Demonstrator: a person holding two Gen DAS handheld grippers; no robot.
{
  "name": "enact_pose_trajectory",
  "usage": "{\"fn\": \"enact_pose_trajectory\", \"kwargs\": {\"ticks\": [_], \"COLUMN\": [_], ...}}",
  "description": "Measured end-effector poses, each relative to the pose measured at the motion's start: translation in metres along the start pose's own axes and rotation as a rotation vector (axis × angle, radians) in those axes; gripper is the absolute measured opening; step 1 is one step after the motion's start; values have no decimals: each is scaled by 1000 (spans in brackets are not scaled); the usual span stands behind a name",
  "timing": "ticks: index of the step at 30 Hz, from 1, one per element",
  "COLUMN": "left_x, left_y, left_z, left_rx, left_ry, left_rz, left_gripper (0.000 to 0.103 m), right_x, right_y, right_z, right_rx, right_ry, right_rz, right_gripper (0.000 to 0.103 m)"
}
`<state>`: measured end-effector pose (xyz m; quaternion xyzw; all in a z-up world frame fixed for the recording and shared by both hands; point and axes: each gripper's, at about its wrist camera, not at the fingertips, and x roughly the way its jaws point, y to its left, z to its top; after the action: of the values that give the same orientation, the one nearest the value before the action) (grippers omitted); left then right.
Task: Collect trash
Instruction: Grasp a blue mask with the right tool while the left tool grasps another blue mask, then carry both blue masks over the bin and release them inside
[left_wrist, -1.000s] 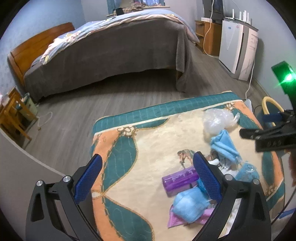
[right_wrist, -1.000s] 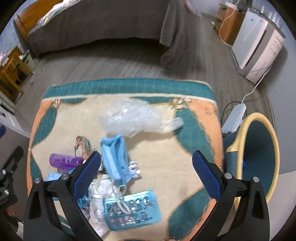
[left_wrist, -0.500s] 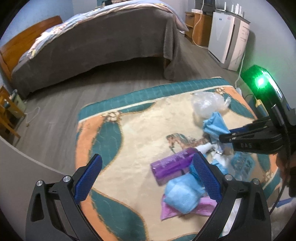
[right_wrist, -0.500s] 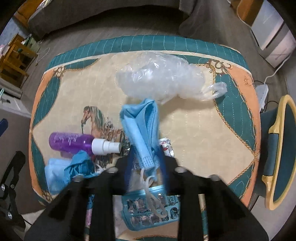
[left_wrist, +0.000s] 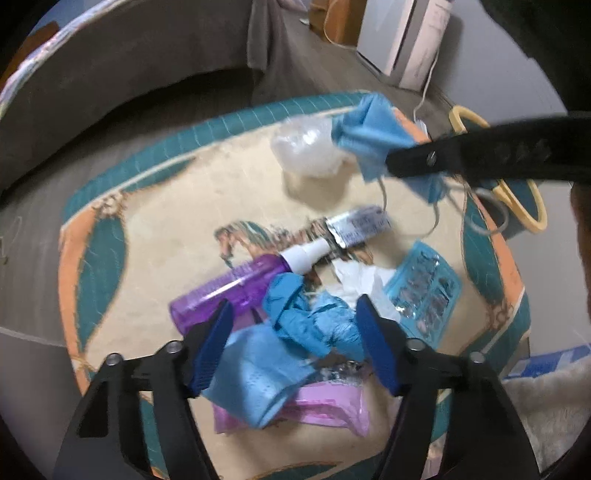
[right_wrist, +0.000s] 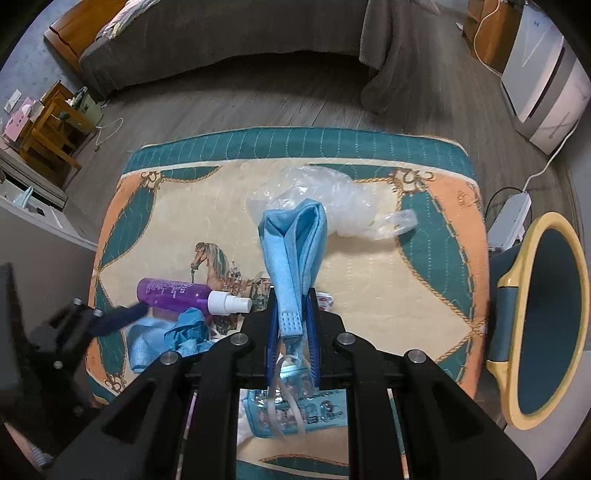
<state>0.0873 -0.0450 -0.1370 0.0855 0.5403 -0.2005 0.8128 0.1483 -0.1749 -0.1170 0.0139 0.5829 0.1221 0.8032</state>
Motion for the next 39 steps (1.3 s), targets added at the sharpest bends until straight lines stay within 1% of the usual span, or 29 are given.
{"fn": "enact_pose_trajectory", "kwargs": {"ticks": [1, 2, 6, 9, 11, 13, 17, 21, 25, 33, 39], "left_x": [1, 3, -2, -13, -28, -42, -69, -84, -89, -89, -88], "left_y": [0, 0, -1, 0, -3, -3, -12, -19, -27, -48, -67], "left_z": [1, 1, 4, 9, 15, 23, 41, 60, 73, 88, 97], "left_rx": [-5, -11, -5, -4, 3, -10, 16, 18, 15, 34, 51], "left_ry": [9, 20, 8, -23, -74, -122, -234, -305, -335, -359, -375], "left_rz": [-22, -36, -33, -24, -20, -18, 34, 56, 66, 72, 55], "left_gripper": [51, 37, 32, 31, 31, 31, 31, 31, 31, 31, 31], "right_x": [-4, -6, -20, -32, -41, -51, -67, -77, -83, -98, -108], "right_y": [-2, -2, -3, -6, -10, -16, -29, -50, -74, -111, -134], "right_z": [0, 0, 0, 0, 1, 2, 2, 1, -5, -17, -24], "right_rx": [2, 1, -16, -29, -25, -10, 9, 49, 78, 121, 154], "right_ry": [-7, -13, -45, -68, -86, -106, -151, -180, -196, -226, -257], "right_rz": [6, 10, 25, 21, 20, 28, 13, 6, -6, -27, -43], "right_gripper": [13, 13, 13, 13, 13, 13, 13, 13, 13, 13, 13]}}
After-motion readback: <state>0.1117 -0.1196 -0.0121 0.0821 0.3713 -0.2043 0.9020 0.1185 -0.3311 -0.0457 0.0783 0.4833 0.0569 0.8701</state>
